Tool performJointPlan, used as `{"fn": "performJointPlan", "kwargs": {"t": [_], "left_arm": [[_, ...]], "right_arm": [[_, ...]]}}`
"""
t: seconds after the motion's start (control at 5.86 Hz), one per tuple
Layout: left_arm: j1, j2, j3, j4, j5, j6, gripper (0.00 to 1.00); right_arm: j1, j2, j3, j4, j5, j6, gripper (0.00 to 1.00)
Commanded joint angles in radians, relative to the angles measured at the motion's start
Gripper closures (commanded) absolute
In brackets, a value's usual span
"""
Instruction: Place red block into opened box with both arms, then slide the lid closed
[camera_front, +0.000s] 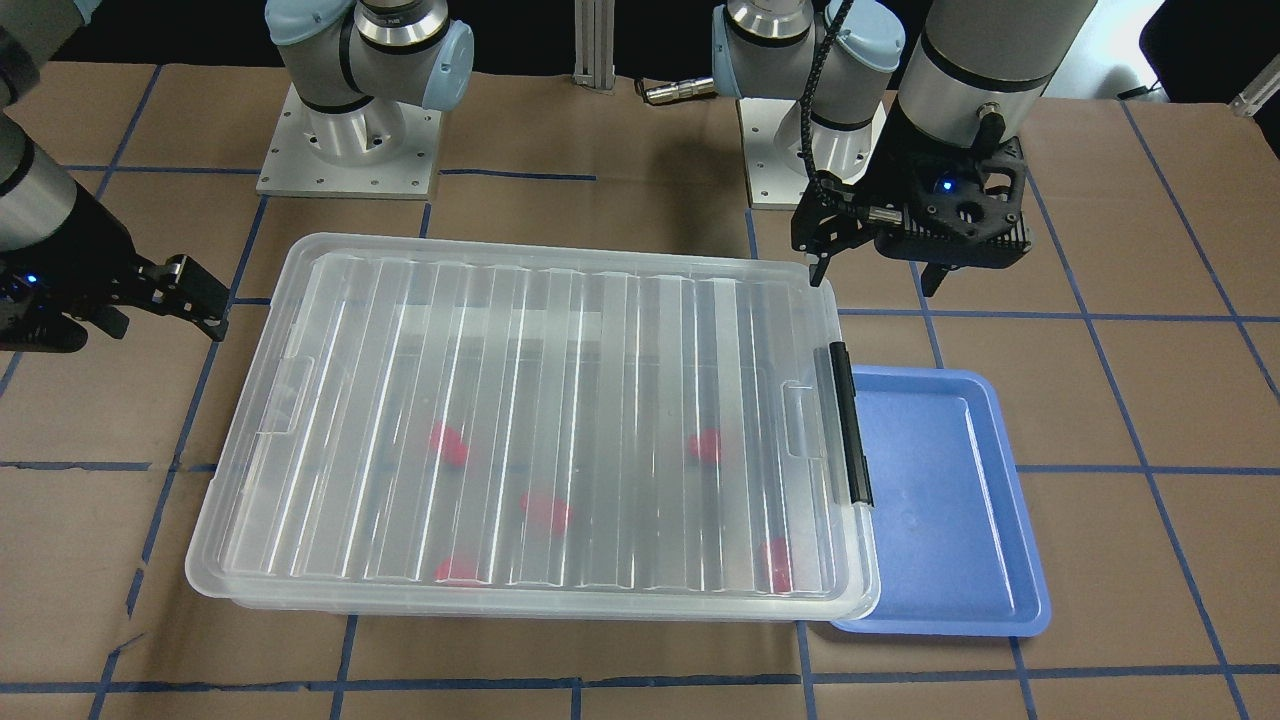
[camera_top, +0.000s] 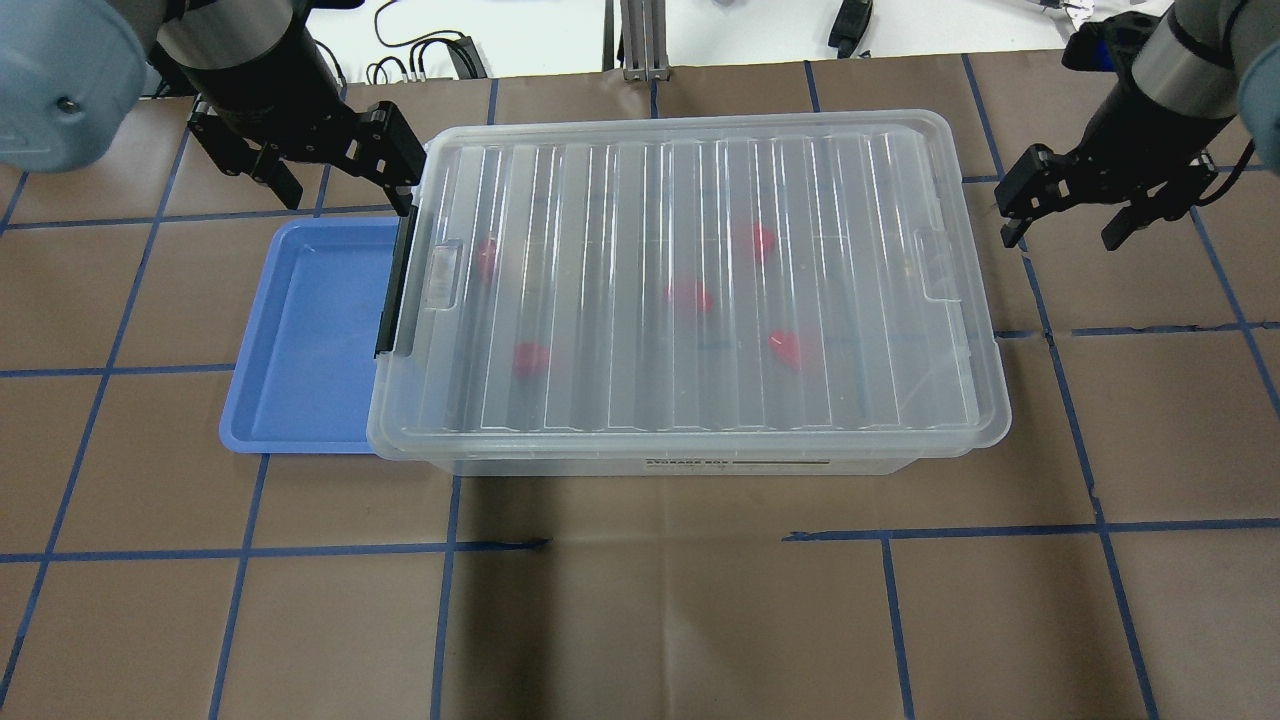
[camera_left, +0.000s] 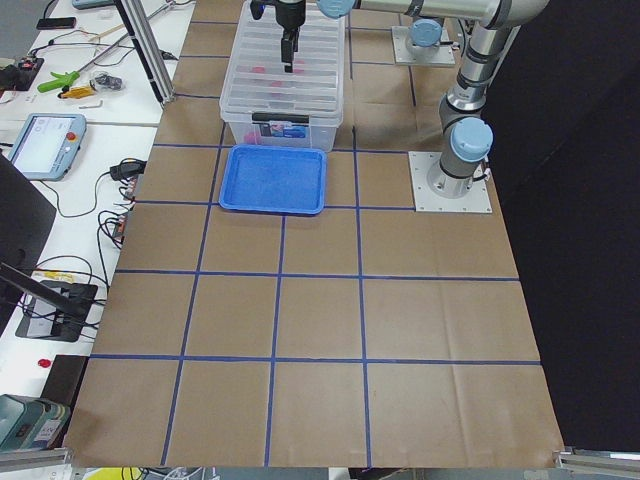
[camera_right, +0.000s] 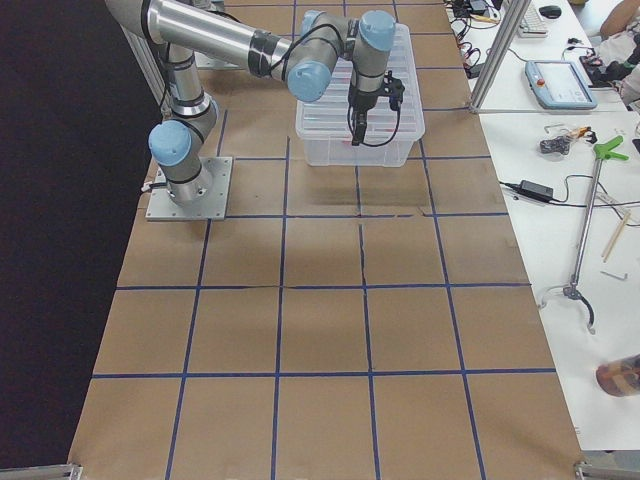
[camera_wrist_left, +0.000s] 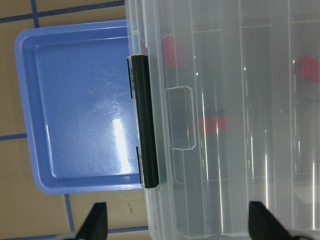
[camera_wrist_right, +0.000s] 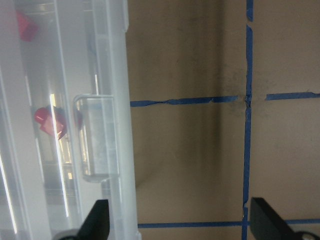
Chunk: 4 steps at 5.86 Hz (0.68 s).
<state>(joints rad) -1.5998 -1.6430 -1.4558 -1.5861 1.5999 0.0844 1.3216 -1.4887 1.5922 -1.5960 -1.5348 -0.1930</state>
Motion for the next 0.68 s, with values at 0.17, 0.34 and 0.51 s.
{"fn": "performJointPlan", "kwargs": {"t": [0.17,0.34,0.51], "left_arm": [[0.000,0.000,0.000,0.000,0.000,0.000,0.02],[0.001,0.000,0.000,0.000,0.000,0.000,0.02],[0.000,0.000,0.000,0.000,0.000,0.000,0.02]], "right_arm": [[0.202,-0.002,-0.251,0.261,-0.004,0.268,0.00],[0.276,-0.005,-0.261,0.263,-0.022,0.347,0.00],[0.294,-0.002,-0.252,0.258,-0.034,0.355,0.00]]}}
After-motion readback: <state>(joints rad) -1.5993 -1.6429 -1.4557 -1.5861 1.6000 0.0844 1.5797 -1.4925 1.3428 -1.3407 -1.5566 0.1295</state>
